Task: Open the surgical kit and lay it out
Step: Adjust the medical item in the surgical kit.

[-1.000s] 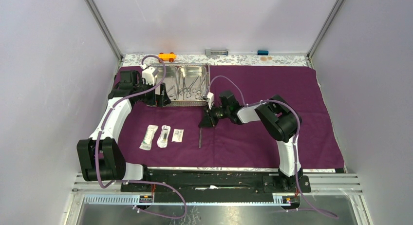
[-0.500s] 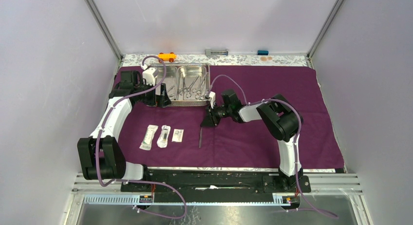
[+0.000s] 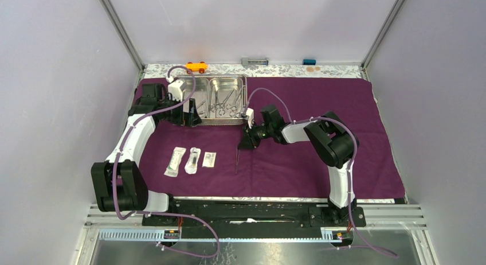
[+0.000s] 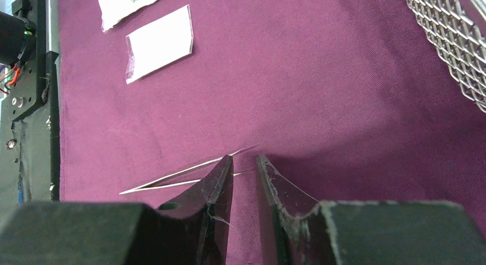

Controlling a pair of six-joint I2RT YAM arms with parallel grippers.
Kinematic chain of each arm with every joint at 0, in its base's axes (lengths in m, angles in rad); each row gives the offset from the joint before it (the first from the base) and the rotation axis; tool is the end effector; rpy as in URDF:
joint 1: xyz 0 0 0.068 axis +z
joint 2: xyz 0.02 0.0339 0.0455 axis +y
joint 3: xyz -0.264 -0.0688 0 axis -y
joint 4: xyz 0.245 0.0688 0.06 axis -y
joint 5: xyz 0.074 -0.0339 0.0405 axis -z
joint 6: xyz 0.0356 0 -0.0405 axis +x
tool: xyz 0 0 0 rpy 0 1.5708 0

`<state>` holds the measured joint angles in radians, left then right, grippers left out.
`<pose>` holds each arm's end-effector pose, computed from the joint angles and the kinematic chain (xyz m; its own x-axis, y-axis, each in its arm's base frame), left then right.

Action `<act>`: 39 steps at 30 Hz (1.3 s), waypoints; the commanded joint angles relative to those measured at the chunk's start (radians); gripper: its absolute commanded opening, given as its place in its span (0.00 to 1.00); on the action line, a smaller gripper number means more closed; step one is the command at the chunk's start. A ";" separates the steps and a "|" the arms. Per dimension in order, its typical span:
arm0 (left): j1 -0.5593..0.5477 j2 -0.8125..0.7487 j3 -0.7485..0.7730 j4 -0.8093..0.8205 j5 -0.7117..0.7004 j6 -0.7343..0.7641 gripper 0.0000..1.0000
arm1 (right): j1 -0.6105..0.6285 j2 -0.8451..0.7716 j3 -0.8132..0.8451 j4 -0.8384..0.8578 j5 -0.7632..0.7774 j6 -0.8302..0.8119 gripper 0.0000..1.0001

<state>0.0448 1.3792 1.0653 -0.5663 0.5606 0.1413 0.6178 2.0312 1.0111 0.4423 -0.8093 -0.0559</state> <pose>0.2882 -0.0060 0.2738 -0.7201 0.0871 -0.6884 0.4059 0.8575 -0.3161 0.3105 0.2522 0.1188 -0.3946 -0.3277 -0.8584 -0.9174 0.1933 0.3479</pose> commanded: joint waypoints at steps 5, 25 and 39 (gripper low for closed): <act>0.005 0.004 0.035 0.013 0.031 0.017 0.99 | -0.006 -0.048 0.003 -0.037 0.021 -0.047 0.26; 0.004 0.011 0.041 0.003 0.033 0.021 0.99 | 0.007 -0.057 0.004 -0.006 0.015 0.006 0.11; 0.006 0.012 0.042 0.000 0.035 0.021 0.99 | 0.023 -0.049 0.020 0.005 0.024 0.012 0.11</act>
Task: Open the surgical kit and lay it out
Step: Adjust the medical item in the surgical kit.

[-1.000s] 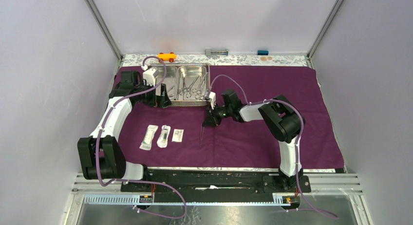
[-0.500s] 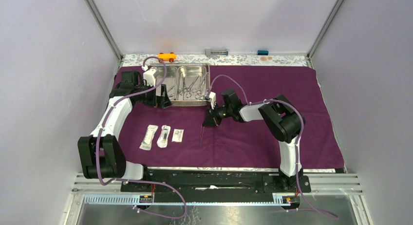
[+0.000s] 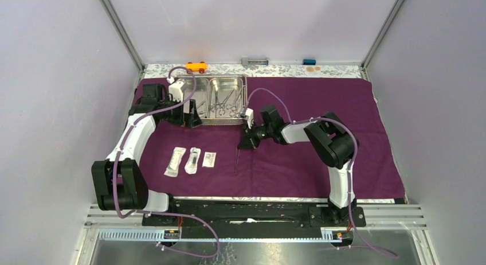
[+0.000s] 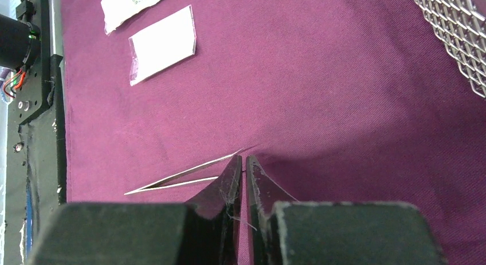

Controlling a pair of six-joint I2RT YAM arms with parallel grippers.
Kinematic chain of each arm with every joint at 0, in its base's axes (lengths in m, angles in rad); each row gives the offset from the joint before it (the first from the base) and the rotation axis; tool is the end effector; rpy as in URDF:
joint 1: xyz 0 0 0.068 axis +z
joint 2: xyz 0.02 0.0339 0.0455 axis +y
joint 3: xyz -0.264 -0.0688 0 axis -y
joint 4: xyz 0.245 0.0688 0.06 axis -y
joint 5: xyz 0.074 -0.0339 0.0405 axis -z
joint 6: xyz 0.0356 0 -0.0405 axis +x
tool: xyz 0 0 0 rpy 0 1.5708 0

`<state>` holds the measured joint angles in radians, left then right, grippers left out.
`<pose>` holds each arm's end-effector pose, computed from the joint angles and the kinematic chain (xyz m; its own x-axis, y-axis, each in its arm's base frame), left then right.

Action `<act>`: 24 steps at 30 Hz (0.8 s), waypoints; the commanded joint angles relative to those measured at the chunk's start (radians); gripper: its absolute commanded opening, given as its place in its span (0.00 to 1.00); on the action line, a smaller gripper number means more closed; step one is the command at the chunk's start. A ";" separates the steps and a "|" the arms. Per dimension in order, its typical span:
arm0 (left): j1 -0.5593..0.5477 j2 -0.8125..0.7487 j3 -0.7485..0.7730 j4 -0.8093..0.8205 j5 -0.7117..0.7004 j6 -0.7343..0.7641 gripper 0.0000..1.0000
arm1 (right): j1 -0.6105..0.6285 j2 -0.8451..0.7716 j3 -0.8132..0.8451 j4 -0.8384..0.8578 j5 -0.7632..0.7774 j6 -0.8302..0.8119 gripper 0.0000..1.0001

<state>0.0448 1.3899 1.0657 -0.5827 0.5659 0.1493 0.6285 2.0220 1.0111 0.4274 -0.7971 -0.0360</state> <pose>0.2885 -0.0062 0.2701 -0.7346 0.0928 -0.6721 0.4060 0.8538 -0.3259 0.3075 0.2549 0.1209 -0.4132 -0.3314 -0.8482 -0.9092 0.2025 0.3638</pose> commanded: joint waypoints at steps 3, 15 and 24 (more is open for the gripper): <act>0.005 0.003 0.044 0.014 0.029 0.013 0.99 | 0.016 -0.035 0.027 0.014 0.013 -0.009 0.12; 0.005 -0.001 0.053 0.023 -0.037 0.013 0.99 | 0.016 -0.085 0.043 -0.030 0.041 -0.041 0.38; 0.006 0.017 0.105 0.115 -0.206 0.006 0.99 | -0.001 -0.221 0.081 -0.155 0.064 -0.086 0.63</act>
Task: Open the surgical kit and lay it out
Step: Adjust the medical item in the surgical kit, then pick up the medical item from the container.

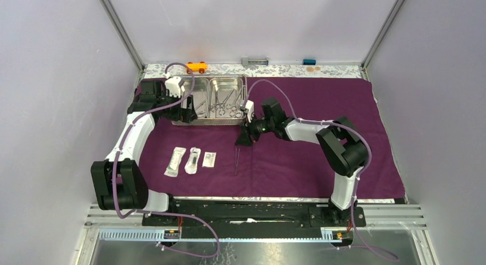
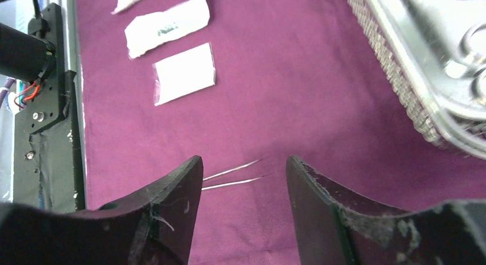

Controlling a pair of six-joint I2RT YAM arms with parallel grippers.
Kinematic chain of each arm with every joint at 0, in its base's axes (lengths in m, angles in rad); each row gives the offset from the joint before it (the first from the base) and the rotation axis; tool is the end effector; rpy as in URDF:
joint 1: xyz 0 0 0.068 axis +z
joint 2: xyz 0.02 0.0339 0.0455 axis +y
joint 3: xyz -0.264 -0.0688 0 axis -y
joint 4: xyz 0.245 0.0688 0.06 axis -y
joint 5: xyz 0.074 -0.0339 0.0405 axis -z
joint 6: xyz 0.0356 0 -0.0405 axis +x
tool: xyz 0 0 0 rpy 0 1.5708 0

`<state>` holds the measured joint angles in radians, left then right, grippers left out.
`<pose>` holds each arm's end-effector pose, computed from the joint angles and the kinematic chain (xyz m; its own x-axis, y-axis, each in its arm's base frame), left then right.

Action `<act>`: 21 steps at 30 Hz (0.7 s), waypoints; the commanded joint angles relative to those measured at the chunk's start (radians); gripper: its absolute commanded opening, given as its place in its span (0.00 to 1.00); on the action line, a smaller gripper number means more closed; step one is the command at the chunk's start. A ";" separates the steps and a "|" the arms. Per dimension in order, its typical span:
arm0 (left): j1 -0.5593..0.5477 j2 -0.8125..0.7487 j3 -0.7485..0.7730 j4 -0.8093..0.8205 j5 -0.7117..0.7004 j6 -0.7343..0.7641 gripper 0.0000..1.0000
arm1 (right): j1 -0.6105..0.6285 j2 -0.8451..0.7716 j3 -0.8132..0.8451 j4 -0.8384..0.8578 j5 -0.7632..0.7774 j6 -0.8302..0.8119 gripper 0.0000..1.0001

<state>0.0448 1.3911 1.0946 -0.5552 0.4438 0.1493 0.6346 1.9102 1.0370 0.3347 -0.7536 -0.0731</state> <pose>0.2950 -0.0021 0.2792 -0.7073 0.1028 -0.6994 0.3512 0.9097 -0.2215 0.3053 0.2550 0.1620 -0.3458 -0.3207 -0.8818 -0.9331 0.2162 0.2873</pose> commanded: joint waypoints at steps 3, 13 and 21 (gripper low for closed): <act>0.006 0.091 0.138 0.084 -0.088 0.004 0.99 | -0.015 -0.184 0.062 -0.134 0.051 -0.088 0.71; 0.005 0.407 0.406 0.029 -0.110 0.060 0.95 | -0.118 -0.407 0.011 -0.328 0.103 -0.168 0.75; 0.002 0.655 0.632 -0.046 -0.218 0.089 0.79 | -0.239 -0.500 -0.074 -0.390 0.018 -0.248 0.75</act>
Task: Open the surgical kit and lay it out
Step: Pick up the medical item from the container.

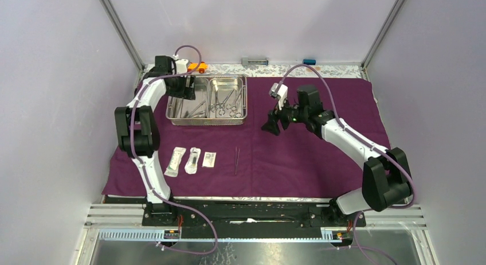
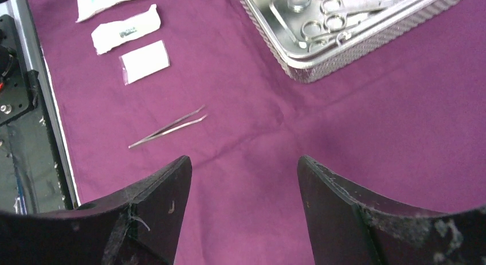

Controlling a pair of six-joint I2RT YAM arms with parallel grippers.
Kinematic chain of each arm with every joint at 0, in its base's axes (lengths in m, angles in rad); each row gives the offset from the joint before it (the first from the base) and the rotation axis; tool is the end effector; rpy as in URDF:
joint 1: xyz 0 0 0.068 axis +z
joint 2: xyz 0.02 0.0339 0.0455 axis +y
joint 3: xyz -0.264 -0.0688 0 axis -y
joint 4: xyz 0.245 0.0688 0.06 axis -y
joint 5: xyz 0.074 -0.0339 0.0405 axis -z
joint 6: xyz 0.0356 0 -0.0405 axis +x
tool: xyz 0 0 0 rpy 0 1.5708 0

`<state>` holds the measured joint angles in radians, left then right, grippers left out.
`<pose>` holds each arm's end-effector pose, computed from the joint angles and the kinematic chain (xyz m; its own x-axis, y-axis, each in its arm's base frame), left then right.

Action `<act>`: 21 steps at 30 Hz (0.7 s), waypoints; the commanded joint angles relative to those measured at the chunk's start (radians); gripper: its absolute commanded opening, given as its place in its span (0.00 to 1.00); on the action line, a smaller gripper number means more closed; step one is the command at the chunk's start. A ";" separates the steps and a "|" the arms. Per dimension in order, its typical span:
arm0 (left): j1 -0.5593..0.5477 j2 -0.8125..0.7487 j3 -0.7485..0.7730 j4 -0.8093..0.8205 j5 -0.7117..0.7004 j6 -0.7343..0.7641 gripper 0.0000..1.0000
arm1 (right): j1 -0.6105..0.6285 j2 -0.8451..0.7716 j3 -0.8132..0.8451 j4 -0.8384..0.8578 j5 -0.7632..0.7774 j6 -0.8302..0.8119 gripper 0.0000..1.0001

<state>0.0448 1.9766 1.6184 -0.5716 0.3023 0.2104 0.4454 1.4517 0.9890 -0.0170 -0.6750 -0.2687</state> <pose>0.4393 0.0091 0.2398 -0.7548 0.1657 -0.6346 0.2993 0.9480 -0.1085 0.2837 0.1601 0.2730 -0.1794 -0.3153 -0.9319 -0.9172 0.3962 0.0425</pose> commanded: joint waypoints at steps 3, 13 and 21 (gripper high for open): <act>-0.013 0.135 0.178 -0.057 -0.121 0.050 0.73 | -0.086 -0.034 -0.032 -0.039 -0.099 -0.053 0.75; -0.040 0.312 0.416 -0.163 -0.235 0.069 0.58 | -0.135 0.001 -0.048 -0.030 -0.160 -0.055 0.74; -0.040 0.356 0.467 -0.214 -0.267 0.069 0.52 | -0.164 0.014 -0.051 -0.029 -0.186 -0.048 0.73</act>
<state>-0.0002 2.3325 2.0434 -0.7559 0.0814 0.2695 0.3008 1.4582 0.9436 -0.0597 -0.8143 -0.3103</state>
